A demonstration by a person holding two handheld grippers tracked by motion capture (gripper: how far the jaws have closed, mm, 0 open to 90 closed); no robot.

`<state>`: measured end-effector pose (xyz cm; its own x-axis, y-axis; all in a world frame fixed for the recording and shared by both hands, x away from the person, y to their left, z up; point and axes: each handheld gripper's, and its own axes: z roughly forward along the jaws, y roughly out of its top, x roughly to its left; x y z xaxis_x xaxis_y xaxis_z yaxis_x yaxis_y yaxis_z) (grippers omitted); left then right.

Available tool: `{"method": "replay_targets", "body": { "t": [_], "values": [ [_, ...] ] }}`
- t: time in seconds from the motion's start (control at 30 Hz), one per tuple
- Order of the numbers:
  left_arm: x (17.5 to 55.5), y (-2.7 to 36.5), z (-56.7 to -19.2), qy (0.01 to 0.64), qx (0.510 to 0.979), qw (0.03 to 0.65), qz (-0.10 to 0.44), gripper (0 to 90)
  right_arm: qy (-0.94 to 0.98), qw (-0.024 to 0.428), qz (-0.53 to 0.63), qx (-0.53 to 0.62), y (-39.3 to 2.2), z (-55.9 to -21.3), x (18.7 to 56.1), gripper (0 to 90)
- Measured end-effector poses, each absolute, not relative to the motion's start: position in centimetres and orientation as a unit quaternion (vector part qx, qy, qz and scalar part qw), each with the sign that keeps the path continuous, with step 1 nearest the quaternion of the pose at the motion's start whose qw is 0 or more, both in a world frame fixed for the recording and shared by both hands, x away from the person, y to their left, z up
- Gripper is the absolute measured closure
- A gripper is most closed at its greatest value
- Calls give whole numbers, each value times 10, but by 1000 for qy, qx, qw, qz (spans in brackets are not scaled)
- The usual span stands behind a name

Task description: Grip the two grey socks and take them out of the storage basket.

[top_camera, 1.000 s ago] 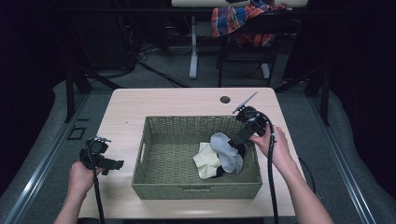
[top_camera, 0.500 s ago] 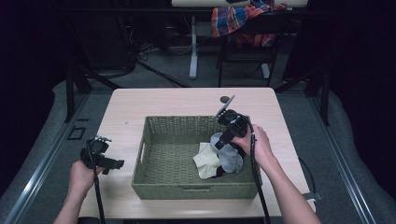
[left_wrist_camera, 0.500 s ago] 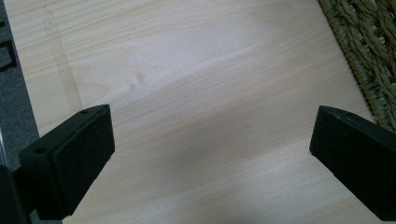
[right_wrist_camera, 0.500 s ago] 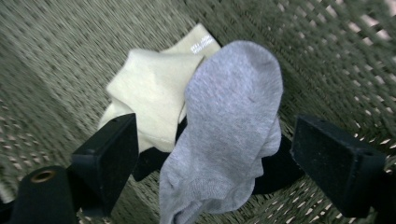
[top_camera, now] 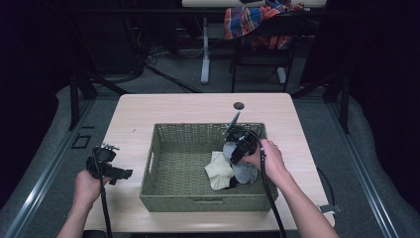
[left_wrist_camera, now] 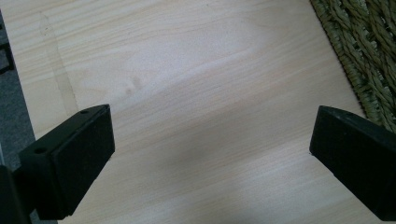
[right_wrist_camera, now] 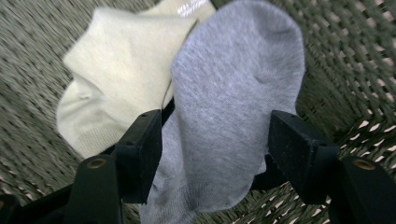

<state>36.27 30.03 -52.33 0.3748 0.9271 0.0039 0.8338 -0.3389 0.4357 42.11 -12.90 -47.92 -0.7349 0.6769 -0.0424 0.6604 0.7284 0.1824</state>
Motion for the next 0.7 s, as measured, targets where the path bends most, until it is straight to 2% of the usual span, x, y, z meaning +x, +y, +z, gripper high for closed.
{"method": "replay_targets", "body": {
  "t": [0.1, 0.23, 0.3, 0.33, 0.37, 0.6, 0.7],
  "values": [
    [363, 300, -523, 545, 808, 183, 128, 2, 927, 62, 72, 362, -126, -485, 421, 396],
    [363, 300, -523, 544, 809, 182, 127, 2, 931, 63, 56, 355, -124, -488, 421, 603],
    [363, 300, -523, 544, 809, 183, 127, 2, 932, 63, 55, 354, -124, -487, 421, 636],
    [363, 301, -523, 544, 809, 183, 126, 2, 931, 60, 56, 357, -125, -485, 421, 697],
    [363, 300, -523, 544, 809, 182, 127, 2, 930, 58, 60, 358, -126, -484, 420, 722],
    [363, 300, -523, 544, 809, 182, 127, 2, 926, 43, 81, 366, -132, -475, 420, 837],
    [363, 300, -523, 544, 809, 182, 128, 1, 925, 40, 83, 369, -134, -470, 420, 855]
  ]
}}
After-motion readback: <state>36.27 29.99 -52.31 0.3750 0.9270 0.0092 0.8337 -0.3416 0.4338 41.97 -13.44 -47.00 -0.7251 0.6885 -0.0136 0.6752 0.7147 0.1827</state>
